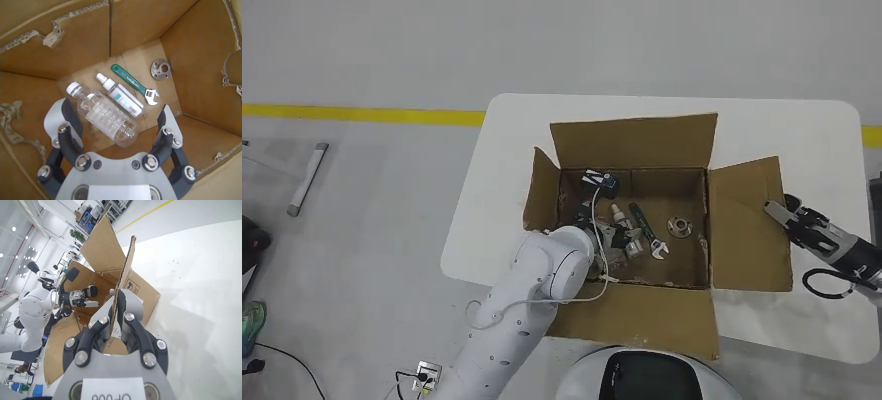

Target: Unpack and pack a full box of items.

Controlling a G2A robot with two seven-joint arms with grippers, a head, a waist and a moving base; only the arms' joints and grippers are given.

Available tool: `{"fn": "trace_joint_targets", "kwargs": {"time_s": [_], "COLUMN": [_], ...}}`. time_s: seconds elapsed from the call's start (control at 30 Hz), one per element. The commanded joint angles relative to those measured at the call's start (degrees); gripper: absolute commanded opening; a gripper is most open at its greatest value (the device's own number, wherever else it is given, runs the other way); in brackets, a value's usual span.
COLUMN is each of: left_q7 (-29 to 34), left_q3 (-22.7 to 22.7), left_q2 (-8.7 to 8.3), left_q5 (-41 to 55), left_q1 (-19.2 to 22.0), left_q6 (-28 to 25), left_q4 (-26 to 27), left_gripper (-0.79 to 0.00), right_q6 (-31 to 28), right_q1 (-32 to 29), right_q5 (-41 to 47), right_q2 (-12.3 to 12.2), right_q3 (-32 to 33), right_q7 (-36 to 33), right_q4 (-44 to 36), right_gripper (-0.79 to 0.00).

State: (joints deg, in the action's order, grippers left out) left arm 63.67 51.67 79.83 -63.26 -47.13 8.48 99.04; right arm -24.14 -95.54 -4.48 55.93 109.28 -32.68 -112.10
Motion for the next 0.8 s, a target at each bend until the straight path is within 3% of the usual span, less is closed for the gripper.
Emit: {"fn": "trace_joint_targets", "kwargs": {"time_s": [0.0, 0.27, 0.77], "left_q7": [0.0, -3.2, -2.3], "left_q3": [0.0, -0.3, -9.1], "left_q2": [0.00, 0.44, 4.17], "left_q5": [0.0, -0.7, -5.9], "left_q1": [0.0, -0.4, 4.9], "left_q6": [0.0, 2.5, 10.7], "left_q4": [0.0, -2.1, -13.5], "left_gripper": [0.000, 0.000, 0.000], "right_q6": [-0.1, -0.4, -0.6], "right_q1": [-0.8, -3.5, -3.9], "right_q5": [0.3, 0.6, -0.9], "right_q2": [0.1, 0.5, 0.7], "right_q3": [0.5, 2.8, 3.7], "right_q7": [1.6, 3.9, 3.5], "right_q4": [-0.1, -0.4, -1.0], "right_gripper": [-0.785, -0.785, -0.785]}}
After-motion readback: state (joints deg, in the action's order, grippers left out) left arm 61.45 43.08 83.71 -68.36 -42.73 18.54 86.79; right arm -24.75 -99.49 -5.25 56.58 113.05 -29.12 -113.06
